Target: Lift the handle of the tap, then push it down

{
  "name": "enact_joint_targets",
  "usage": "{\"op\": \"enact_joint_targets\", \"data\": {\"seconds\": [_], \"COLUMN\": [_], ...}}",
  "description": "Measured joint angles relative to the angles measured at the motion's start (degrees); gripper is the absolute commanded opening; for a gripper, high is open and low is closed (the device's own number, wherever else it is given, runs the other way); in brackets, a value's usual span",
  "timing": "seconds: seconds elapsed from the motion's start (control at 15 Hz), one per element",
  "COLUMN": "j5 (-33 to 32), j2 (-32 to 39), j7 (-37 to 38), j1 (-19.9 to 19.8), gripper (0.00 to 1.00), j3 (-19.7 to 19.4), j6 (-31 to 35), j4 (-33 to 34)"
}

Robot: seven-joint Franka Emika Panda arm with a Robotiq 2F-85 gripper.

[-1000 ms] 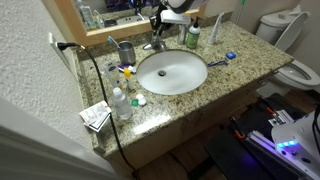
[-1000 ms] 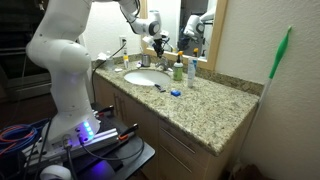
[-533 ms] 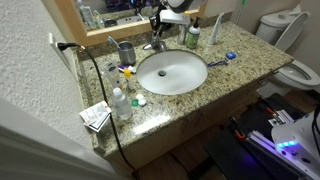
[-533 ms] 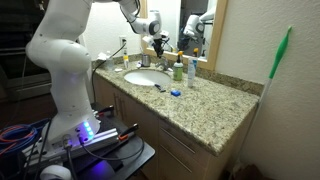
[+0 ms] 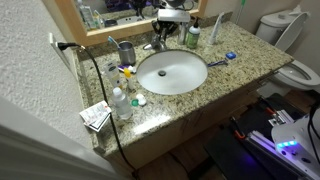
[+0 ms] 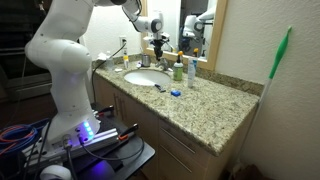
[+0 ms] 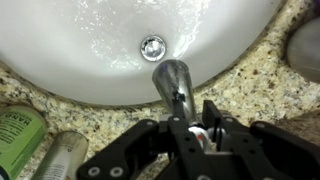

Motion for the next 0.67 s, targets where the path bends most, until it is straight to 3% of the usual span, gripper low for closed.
{"op": "enact_joint_targets", "data": {"seconds": [0.2, 0.27, 0.33, 0.6, 0.67], "j5": [-2.7, -3.8, -4.7, -5.8, -5.6], "j2": [1.5, 2.0, 3.0, 5.2, 5.0], "j7": [2.8, 3.3, 3.5, 2.8, 1.7], "j1": [-0.1, -0.4, -0.8, -2.2, -2.3], "gripper": [0.07, 0.52, 0.53, 0.81, 0.62], "j3": [-2.0, -3.1, -4.0, -4.6, -4.2], "j6": [-5.6, -6.4, -6.6, -5.7, -5.4], "j4": [0.6, 0.6, 0.7, 0.8, 0.8]}}
